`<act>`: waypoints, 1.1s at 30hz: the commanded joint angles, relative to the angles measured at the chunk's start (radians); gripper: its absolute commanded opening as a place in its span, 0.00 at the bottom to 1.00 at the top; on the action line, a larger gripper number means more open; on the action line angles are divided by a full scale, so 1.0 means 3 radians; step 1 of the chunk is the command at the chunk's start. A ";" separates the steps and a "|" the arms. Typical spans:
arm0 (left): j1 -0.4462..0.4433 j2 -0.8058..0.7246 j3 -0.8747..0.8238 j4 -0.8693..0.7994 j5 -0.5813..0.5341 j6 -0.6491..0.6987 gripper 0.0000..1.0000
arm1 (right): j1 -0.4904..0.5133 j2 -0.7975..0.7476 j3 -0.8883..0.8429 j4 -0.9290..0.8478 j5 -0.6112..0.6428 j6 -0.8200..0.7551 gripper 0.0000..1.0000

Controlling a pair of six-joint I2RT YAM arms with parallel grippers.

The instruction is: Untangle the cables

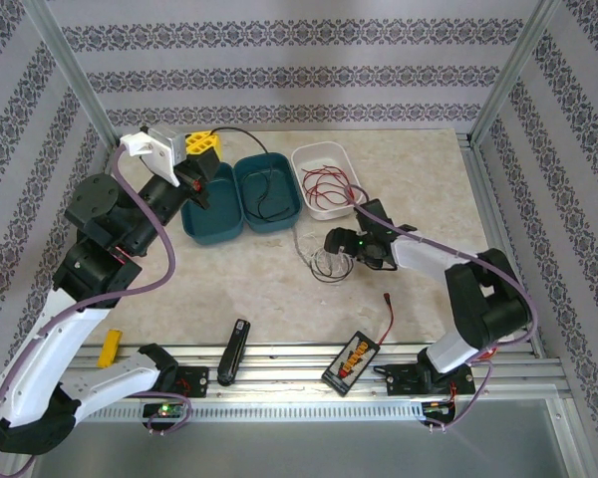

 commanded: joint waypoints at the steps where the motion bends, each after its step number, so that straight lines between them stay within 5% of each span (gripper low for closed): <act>1: 0.0015 0.0067 -0.0015 0.0049 0.0107 -0.0008 0.00 | -0.0036 -0.0345 0.0055 0.0237 -0.0111 0.0069 0.98; 16: 0.0118 0.0640 0.0150 0.0224 -0.0353 0.0232 0.00 | -0.0310 -0.1359 -0.0175 -0.0024 0.0798 -0.0038 0.98; 33: 0.0485 0.1698 0.0645 0.0509 -0.0500 0.0602 0.00 | -0.0390 -0.1851 -0.0288 -0.0382 0.1080 -0.0158 0.98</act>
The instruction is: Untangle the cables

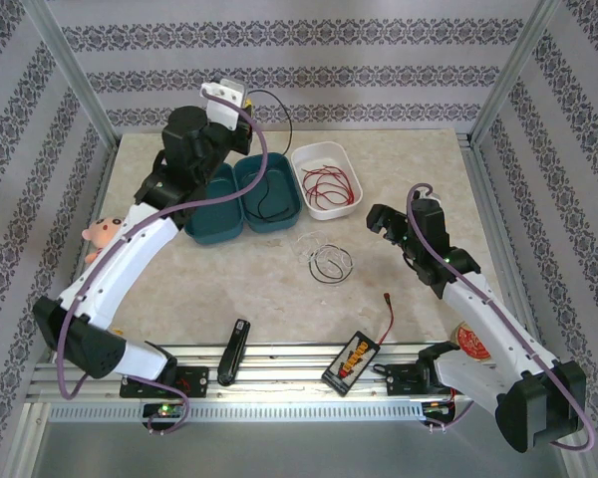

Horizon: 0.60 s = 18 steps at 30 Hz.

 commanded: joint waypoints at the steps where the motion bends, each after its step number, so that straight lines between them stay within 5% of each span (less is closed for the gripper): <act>1: 0.0050 0.0093 0.0059 0.0197 -0.0067 0.0126 0.00 | -0.0018 -0.0029 0.0021 -0.0141 0.0136 -0.0083 0.98; 13: 0.0283 0.0263 -0.0187 0.0281 0.0030 -0.0056 0.00 | -0.0026 0.0043 0.0039 -0.0148 0.0103 -0.0044 0.98; 18: 0.0381 0.0419 0.0201 0.0022 0.0265 -0.0132 0.00 | -0.0027 0.0065 0.0034 -0.0156 0.0098 -0.0043 0.98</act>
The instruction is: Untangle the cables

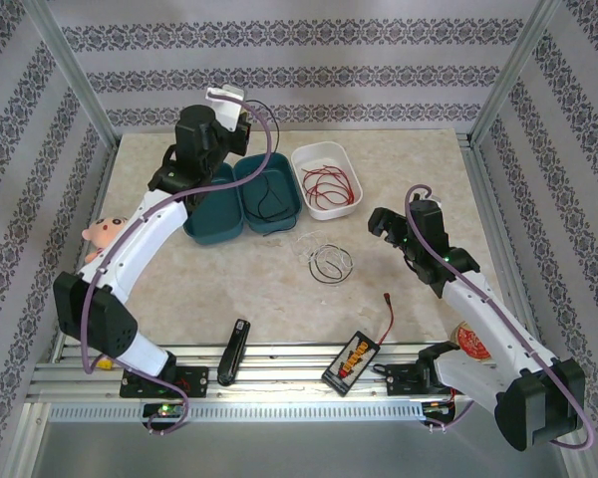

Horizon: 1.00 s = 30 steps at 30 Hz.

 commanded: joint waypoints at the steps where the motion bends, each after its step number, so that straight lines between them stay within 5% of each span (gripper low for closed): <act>1: 0.0067 0.0060 0.0383 -0.0138 0.0243 -0.0096 0.00 | -0.0024 0.0025 0.0032 -0.0021 0.0052 -0.0021 0.98; 14: 0.0074 -0.0425 0.0532 -0.0485 0.1108 -0.0463 0.00 | -0.0027 0.0134 -0.0071 0.0112 0.0044 0.0024 0.98; 30: 0.0163 -0.0174 0.0673 -0.0353 0.0852 -0.0280 0.00 | -0.0026 0.0107 -0.0112 0.0131 0.0032 0.0046 0.98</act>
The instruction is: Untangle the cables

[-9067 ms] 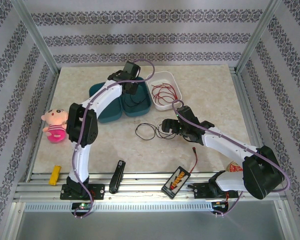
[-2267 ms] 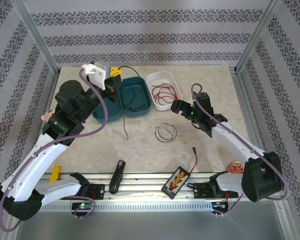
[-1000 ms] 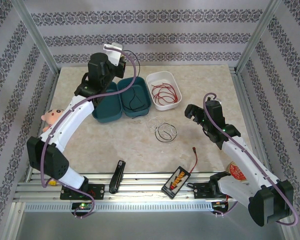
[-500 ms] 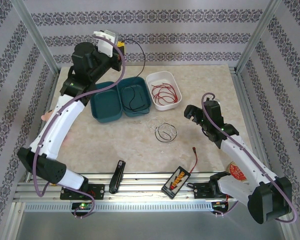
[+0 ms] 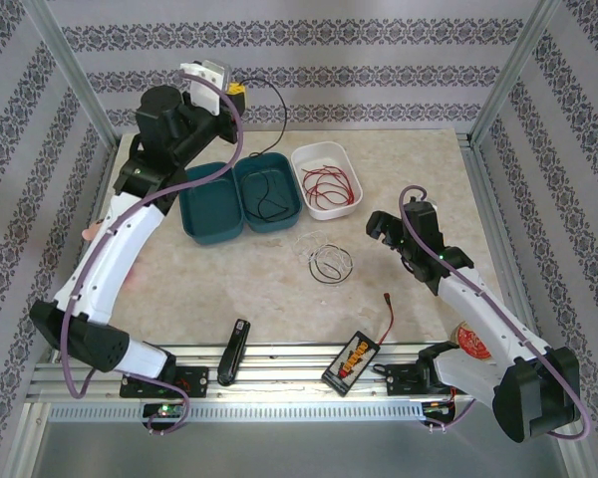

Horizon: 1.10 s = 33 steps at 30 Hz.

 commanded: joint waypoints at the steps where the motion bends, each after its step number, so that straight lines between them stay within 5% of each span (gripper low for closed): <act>1: 0.0100 0.0156 0.0141 0.0066 -0.0081 0.0070 0.00 | -0.0025 -0.0045 -0.0022 0.0045 0.0033 0.0015 0.98; 12: 0.0183 0.0482 0.0078 -0.0052 -0.0238 0.0095 0.00 | -0.0028 -0.0028 -0.0020 0.0021 0.0077 0.0005 0.98; 33: 0.0072 0.1583 0.0265 -0.1035 -0.0715 -0.0662 0.00 | -0.0028 0.0037 -0.0003 -0.0011 0.0086 0.0025 0.98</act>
